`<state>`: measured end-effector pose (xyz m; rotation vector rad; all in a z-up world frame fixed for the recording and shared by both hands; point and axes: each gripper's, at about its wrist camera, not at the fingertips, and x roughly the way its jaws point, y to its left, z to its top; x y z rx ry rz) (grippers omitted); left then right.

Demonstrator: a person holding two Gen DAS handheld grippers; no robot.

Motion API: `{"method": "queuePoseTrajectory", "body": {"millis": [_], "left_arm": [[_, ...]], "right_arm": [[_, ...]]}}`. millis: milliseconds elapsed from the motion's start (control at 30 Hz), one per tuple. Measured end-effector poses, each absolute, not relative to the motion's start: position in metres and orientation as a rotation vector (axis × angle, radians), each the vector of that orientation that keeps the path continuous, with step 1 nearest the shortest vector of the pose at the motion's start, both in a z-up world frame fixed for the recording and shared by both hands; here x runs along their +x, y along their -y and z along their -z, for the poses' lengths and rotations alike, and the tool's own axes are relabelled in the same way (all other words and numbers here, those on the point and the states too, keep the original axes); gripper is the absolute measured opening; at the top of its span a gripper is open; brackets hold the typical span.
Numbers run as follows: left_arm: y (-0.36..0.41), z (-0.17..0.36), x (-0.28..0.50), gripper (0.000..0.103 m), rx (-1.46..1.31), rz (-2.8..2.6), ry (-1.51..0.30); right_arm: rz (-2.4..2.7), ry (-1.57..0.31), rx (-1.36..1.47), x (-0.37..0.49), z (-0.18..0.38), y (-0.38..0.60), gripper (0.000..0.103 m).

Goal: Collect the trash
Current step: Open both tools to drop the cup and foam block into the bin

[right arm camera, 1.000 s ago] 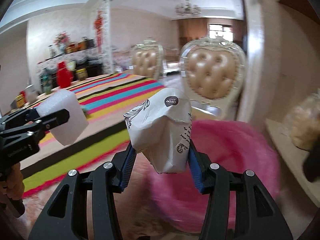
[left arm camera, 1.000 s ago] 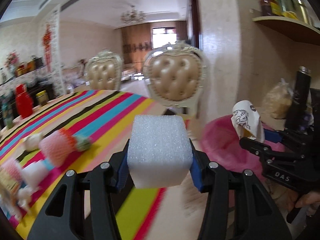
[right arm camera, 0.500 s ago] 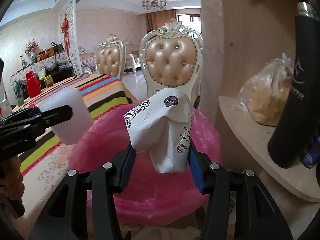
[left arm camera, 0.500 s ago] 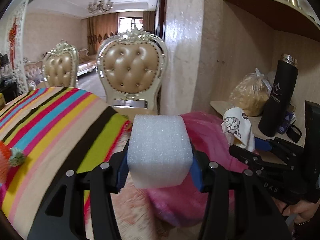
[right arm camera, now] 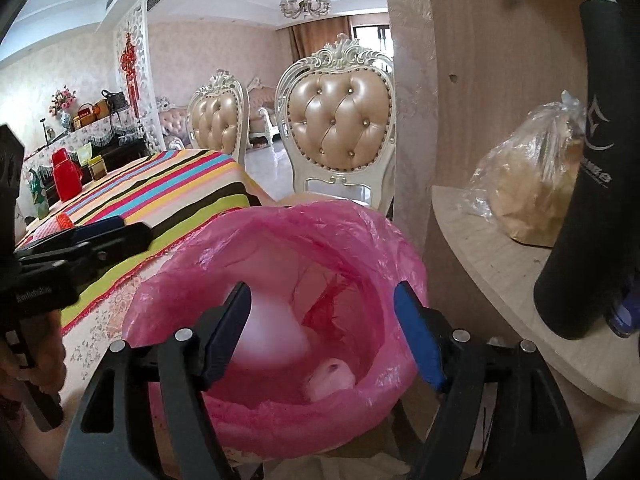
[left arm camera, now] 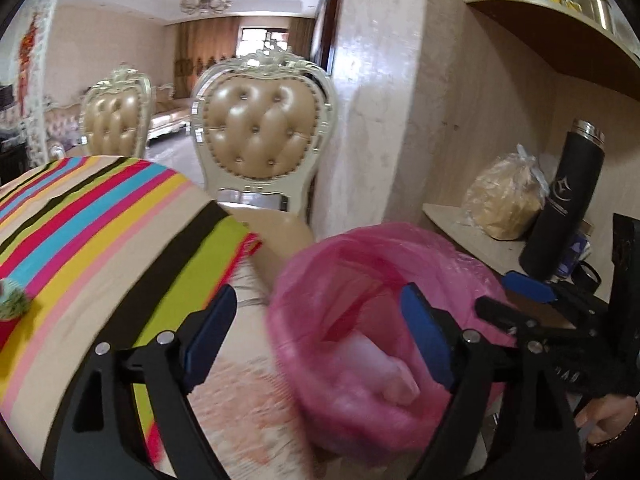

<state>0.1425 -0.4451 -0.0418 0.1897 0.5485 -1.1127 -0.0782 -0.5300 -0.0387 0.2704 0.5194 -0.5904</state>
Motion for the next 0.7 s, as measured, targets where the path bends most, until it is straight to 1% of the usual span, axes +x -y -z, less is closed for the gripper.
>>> {"method": "queuePoseTrajectory", "body": {"millis": [100, 133, 167, 333, 700], "left_arm": [[0.421, 0.04, 0.149, 0.091, 0.174, 1.05, -0.555], [0.413, 0.039, 0.152, 0.096, 0.169, 1.032, -0.565], [0.404, 0.038, 0.153, 0.098, 0.163, 1.016, -0.575], [0.354, 0.032, 0.158, 0.098, 0.138, 0.933, -0.598], [0.236, 0.025, 0.159, 0.098, 0.151, 0.684, -0.573]], "right_arm": [[0.586, -0.516, 0.27, -0.081, 0.036, 0.521, 0.073], [0.58, -0.514, 0.269, -0.08, 0.035, 0.518, 0.074], [0.574, -0.513, 0.269, -0.08, 0.033, 0.514, 0.074], [0.496, -0.499, 0.248, -0.065, 0.025, 0.485, 0.078], [0.262, -0.543, 0.169, -0.003, 0.024, 0.4, 0.079]]}}
